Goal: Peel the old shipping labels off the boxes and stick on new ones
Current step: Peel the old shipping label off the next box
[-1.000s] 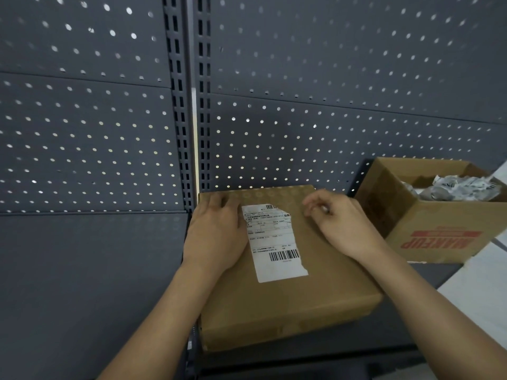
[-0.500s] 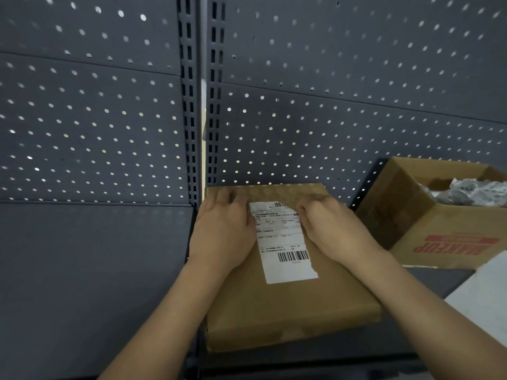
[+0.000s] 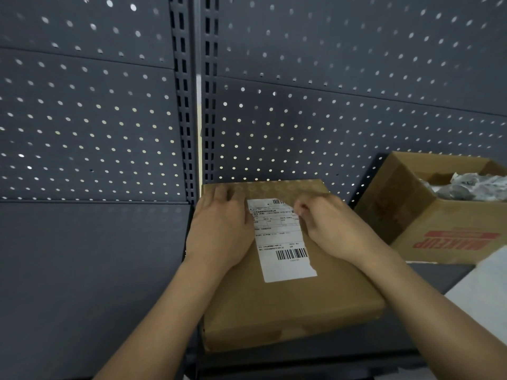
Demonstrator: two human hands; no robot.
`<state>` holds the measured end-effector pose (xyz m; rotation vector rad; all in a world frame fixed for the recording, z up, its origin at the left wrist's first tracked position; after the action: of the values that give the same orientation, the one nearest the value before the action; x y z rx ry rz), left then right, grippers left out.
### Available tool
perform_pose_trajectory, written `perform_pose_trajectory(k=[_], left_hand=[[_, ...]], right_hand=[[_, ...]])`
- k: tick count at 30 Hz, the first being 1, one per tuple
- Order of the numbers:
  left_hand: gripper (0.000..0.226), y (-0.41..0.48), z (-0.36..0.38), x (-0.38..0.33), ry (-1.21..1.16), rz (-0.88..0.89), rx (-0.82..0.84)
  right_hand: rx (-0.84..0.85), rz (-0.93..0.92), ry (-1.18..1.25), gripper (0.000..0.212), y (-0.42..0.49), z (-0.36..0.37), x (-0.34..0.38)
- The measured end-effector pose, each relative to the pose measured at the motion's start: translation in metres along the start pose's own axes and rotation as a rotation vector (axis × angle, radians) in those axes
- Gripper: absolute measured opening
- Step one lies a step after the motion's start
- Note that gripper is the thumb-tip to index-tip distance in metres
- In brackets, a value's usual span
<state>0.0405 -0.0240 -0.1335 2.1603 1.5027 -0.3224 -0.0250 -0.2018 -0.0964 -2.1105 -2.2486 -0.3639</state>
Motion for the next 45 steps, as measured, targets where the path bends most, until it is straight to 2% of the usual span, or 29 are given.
perform_pose_trajectory(k=[3,6,10,14,17,20,24,27,32,37,41,45], left_hand=[[0.035,0.0,0.0,0.0,-0.005,-0.002,0.003],[0.034,0.0,0.0,0.001,-0.014,-0.001,-0.003],[0.033,0.0,0.0,0.001,-0.019,-0.004,-0.008],[0.036,0.0,0.0,0.0,-0.012,-0.006,-0.002],[0.036,-0.001,0.0,0.001,-0.004,-0.011,0.006],[0.036,-0.001,0.0,0.0,0.001,-0.013,0.01],[0.036,0.0,0.0,0.0,-0.001,-0.012,0.01],[0.037,0.0,0.0,0.0,-0.004,-0.012,0.01],[0.038,-0.001,-0.002,-0.001,-0.001,-0.018,0.023],[0.039,-0.001,-0.002,-0.002,0.02,-0.023,0.032],[0.039,-0.001,-0.002,-0.002,0.024,-0.03,0.039],[0.038,0.0,-0.001,-0.002,0.011,-0.016,0.025]], right_hand=[[-0.077,0.116,0.12,0.02,-0.003,-0.006,-0.006],[-0.084,0.146,0.114,0.02,-0.002,-0.006,-0.005],[-0.085,0.116,0.012,0.019,-0.001,-0.001,0.004],[-0.058,0.103,-0.197,0.012,-0.002,0.004,0.019],[-0.047,0.143,-0.278,0.018,0.0,0.006,0.029],[-0.04,0.142,-0.244,0.018,0.002,0.01,0.025],[-0.08,0.12,-0.092,0.007,-0.002,0.003,0.013],[-0.127,0.203,0.053,0.02,-0.005,-0.005,0.007],[-0.116,0.168,-0.041,0.017,-0.001,0.004,0.012],[-0.091,0.141,-0.257,0.014,-0.002,0.008,0.023],[-0.066,0.118,-0.201,0.015,0.0,0.007,0.023],[-0.144,0.185,0.033,0.019,-0.004,0.0,0.011]])
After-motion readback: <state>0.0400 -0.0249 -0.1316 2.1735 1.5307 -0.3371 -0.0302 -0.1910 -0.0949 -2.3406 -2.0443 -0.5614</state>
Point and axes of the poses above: each hand's wrist, its own y-axis towards the middle knuckle, its own z-axis out of the palm, x = y × z, the point moved 2 cm from there along y, towards the middle knuckle, and after that the axes turned 7 degrees about -z, right-handed, at the moved point
